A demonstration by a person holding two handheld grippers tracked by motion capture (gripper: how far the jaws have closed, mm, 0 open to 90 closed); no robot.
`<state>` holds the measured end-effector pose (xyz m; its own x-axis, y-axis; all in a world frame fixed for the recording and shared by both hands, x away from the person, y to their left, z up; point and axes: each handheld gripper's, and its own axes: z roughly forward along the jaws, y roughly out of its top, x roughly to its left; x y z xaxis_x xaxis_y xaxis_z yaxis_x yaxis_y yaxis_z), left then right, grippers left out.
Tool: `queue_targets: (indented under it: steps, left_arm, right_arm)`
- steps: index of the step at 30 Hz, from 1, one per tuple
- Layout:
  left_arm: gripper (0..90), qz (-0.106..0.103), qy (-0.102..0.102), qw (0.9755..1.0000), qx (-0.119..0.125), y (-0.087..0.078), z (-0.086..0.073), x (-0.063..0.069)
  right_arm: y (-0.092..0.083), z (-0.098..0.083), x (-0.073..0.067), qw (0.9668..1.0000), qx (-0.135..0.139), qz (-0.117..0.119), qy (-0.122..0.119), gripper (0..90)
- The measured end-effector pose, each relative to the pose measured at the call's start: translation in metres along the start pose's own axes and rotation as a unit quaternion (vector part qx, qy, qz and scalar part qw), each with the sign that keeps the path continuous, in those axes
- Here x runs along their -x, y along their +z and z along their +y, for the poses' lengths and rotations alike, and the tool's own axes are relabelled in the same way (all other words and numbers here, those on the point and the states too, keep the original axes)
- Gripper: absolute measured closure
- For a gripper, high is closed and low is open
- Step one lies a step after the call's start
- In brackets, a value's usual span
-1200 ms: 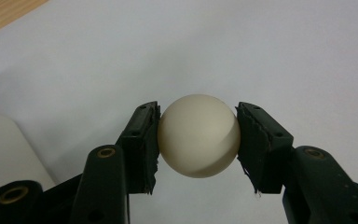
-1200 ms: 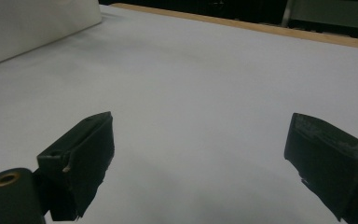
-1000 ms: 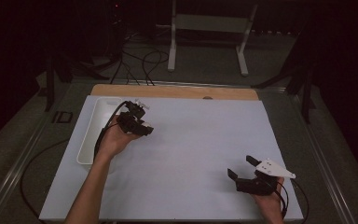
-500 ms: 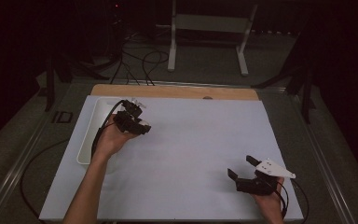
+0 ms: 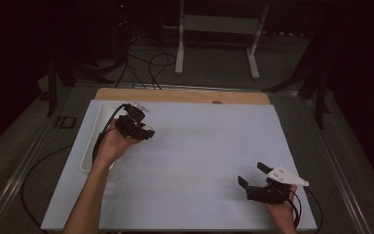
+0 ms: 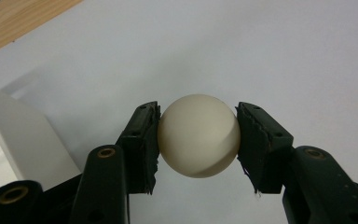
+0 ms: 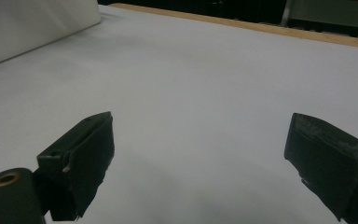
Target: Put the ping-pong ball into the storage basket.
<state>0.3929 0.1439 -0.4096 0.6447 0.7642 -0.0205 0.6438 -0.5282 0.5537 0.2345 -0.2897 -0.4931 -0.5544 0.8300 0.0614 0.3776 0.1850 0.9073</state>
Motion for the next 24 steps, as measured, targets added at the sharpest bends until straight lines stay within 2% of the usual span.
queue_targets:
  steps: [24]
  left_arm:
    - [51.2,0.012,-0.009,0.9999,0.005,-0.01,-0.007,-0.011]
  right_arm:
    - [0.0,0.0,0.0,1.0,0.0,0.0,0.0,7.9]
